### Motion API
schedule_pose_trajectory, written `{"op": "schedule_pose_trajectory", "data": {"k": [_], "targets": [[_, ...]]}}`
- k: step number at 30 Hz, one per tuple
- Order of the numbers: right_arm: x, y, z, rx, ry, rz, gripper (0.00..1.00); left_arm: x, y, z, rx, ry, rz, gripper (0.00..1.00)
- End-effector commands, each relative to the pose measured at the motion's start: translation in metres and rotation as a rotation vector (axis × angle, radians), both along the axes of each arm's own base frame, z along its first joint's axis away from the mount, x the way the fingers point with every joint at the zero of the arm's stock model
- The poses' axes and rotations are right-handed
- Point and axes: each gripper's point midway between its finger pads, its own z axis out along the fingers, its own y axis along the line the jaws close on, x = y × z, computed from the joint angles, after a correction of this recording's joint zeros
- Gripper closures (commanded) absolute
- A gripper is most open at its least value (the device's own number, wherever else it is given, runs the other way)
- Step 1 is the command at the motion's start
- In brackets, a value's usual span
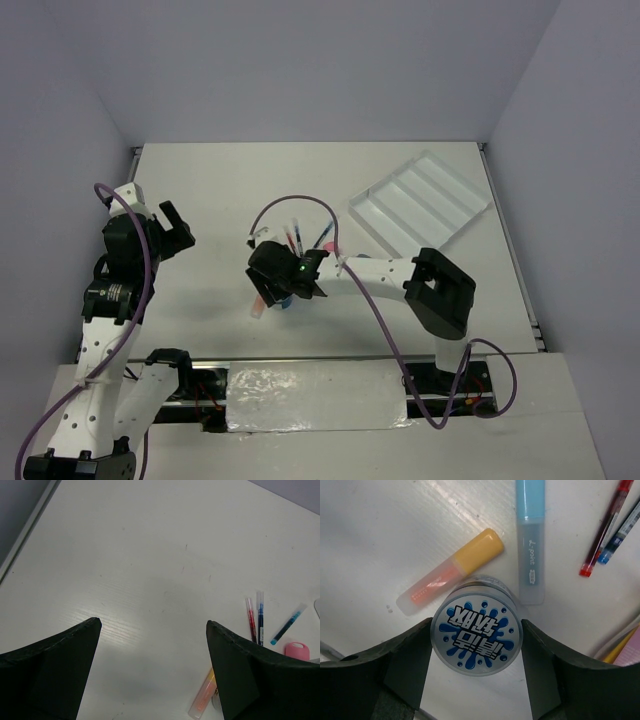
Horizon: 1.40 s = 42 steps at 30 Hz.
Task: Sort the stationery into containers
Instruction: Pick up the stationery from the center of the board, then place the stationery in the storage box.
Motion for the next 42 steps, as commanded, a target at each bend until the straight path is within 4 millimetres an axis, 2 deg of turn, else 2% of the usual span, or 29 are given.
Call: {"op": "schedule_pose_trajectory", "data": {"k": [1,3,4,5,6,7,8,10,11,12,13,15,16,18,19,22,23,25,26,27,28,29,31,32,33,34,35,37,42], "targets": [[-0.003,0.014,0.054,0.158,-0.05,0.028,0.86,0.004,-0.003,0.014,0.001,-0.047,-0.018,0.01],[-0.007,0.012,0.077,0.208,-0.055,0.045,0.85,0.005,-0.003,0.014,0.0,-0.047,-0.021,0.01],[-0.01,0.008,0.103,0.253,-0.08,0.055,0.85,0.005,-0.003,0.013,0.0,-0.045,-0.021,0.01],[-0.011,0.005,0.117,0.279,-0.093,0.064,0.85,0.005,-0.003,0.013,0.0,-0.045,-0.021,0.01],[-0.006,-0.001,0.13,0.306,-0.105,0.06,0.85,0.005,-0.004,0.014,-0.001,-0.047,-0.022,0.01],[-0.003,-0.012,0.156,0.354,-0.13,0.05,0.85,0.005,-0.004,0.013,-0.001,-0.044,-0.022,0.01],[0.002,-0.021,0.164,0.369,-0.139,0.037,0.85,0.005,-0.004,0.012,0.0,-0.04,-0.022,0.01],[0.036,-0.057,0.185,0.404,-0.193,-0.063,0.85,0.005,-0.003,0.013,0.001,-0.044,-0.019,0.01],[0.065,-0.087,0.188,0.398,-0.216,-0.157,0.85,0.005,-0.004,0.012,-0.001,-0.042,-0.02,0.01],[0.064,-0.088,0.187,0.392,-0.213,-0.155,0.85,0.005,-0.004,0.013,-0.001,-0.044,-0.02,0.01],[0.091,-0.12,0.186,0.366,-0.235,-0.25,0.85,0.005,-0.004,0.012,-0.002,-0.042,-0.022,0.01],[0.115,-0.152,0.185,0.334,-0.26,-0.343,0.86,0.006,-0.004,0.011,-0.003,-0.038,-0.02,0.01],[0.134,-0.18,0.185,0.311,-0.279,-0.424,0.86,0.006,-0.003,0.012,-0.001,-0.04,-0.017,0.01],[0.155,-0.214,0.192,0.297,-0.32,-0.519,0.87,0.005,-0.004,0.012,-0.003,-0.041,-0.02,0.01],[0.175,-0.246,0.197,0.295,-0.358,-0.611,0.87,0.006,-0.004,0.012,-0.004,-0.041,-0.024,0.01],[0.213,-0.302,0.206,0.289,-0.432,-0.799,0.88,0.007,-0.007,0.011,-0.009,-0.038,-0.033,0.01],[0.228,-0.333,0.215,0.288,-0.471,-0.878,0.88,0.008,-0.008,0.01,-0.013,-0.033,-0.041,0.01],[0.256,-0.358,0.201,0.263,-0.47,-0.95,0.88,0.007,-0.009,0.01,-0.013,-0.032,-0.043,0.01],[0.27,-0.383,0.215,0.257,-0.511,-1.012,0.87,0.007,-0.008,0.011,-0.011,-0.036,-0.04,0.01],[0.288,-0.394,0.19,0.215,-0.475,-1.042,0.87,0.006,-0.009,0.012,-0.01,-0.041,-0.041,0.01],[0.298,-0.405,0.184,0.192,-0.462,-1.061,0.87,0.005,-0.009,0.014,-0.009,-0.047,-0.041,0.01],[0.314,-0.425,0.205,0.207,-0.502,-1.095,0.87,0.004,-0.008,0.016,-0.007,-0.058,-0.036,0.01],[0.345,-0.437,0.192,0.193,-0.463,-1.094,0.87,0.003,-0.008,0.018,-0.009,-0.066,-0.036,0.01],[0.358,-0.458,0.164,0.16,-0.415,-1.125,0.87,0.003,-0.01,0.021,-0.012,-0.075,-0.047,0.01],[0.362,-0.463,0.159,0.142,-0.391,-1.126,0.87,0.003,-0.011,0.021,-0.014,-0.076,-0.051,0.01],[0.374,-0.468,0.176,0.16,-0.431,-1.125,0.87,0.004,-0.011,0.02,-0.015,-0.075,-0.055,0.01],[0.382,-0.471,0.16,0.143,-0.408,-1.118,0.86,0.004,-0.012,0.02,-0.016,-0.073,-0.06,0.01],[0.395,-0.472,0.163,0.148,-0.426,-1.071,0.86,0.005,-0.013,0.018,-0.02,-0.061,-0.062,0.01],[0.408,-0.479,0.138,0.104,-0.423,-1.047,0.84,0.005,-0.016,0.02,-0.025,-0.066,-0.08,0.01]]}}
